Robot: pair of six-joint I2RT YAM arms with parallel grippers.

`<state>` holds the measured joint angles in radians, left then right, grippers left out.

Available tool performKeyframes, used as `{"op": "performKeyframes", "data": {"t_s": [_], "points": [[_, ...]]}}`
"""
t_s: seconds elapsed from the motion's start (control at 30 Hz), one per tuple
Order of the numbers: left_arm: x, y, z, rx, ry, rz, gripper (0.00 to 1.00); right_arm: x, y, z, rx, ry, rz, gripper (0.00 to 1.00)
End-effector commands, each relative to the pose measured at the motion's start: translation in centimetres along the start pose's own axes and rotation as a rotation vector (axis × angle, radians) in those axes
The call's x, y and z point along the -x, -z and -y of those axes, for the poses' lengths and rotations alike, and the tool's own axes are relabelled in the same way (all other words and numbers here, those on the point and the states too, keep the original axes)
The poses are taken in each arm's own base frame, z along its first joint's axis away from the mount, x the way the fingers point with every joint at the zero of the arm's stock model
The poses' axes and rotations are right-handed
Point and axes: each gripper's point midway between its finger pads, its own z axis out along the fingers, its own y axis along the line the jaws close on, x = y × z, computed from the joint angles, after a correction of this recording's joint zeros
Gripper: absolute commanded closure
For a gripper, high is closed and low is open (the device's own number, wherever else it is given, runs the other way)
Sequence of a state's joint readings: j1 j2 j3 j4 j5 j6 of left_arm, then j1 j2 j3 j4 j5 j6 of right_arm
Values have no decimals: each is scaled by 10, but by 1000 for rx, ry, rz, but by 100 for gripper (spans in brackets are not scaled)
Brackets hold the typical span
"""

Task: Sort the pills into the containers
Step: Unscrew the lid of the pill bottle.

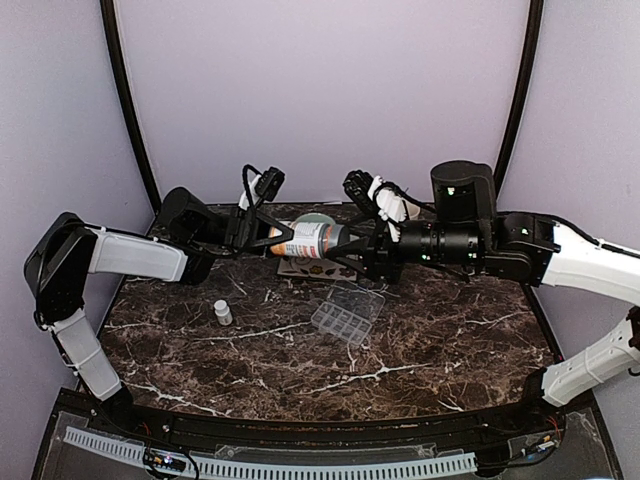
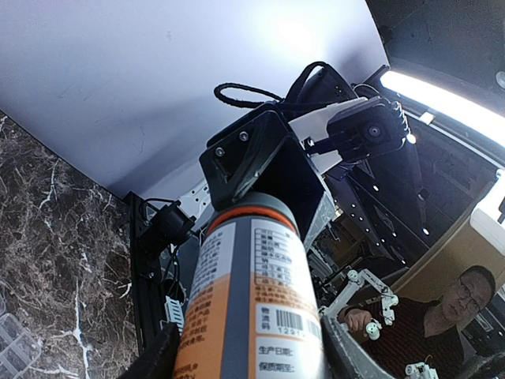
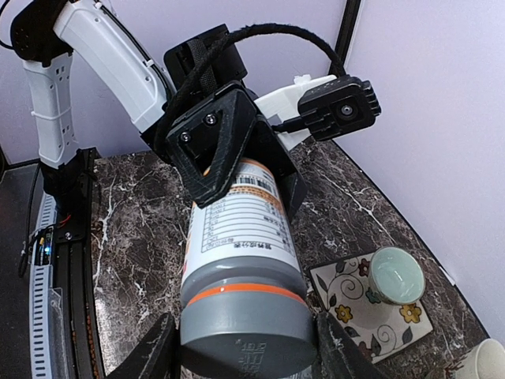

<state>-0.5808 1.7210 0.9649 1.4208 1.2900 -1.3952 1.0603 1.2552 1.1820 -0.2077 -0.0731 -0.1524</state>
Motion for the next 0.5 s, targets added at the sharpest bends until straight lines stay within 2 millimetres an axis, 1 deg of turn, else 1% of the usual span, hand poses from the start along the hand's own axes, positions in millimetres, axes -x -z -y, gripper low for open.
{"op": "performKeyframes", "data": {"t_s": [0.0, 0.23, 0.47], "points": [[11, 3, 30, -38, -150, -9, 88, -17, 13, 21, -108, 21, -91, 87], [12, 3, 31, -39, -152, -6, 88, -15, 12, 20, -102, 16, -75, 86], [11, 3, 32, -43, -151, -10, 88, -17, 11, 21, -109, 22, -83, 83]]}}
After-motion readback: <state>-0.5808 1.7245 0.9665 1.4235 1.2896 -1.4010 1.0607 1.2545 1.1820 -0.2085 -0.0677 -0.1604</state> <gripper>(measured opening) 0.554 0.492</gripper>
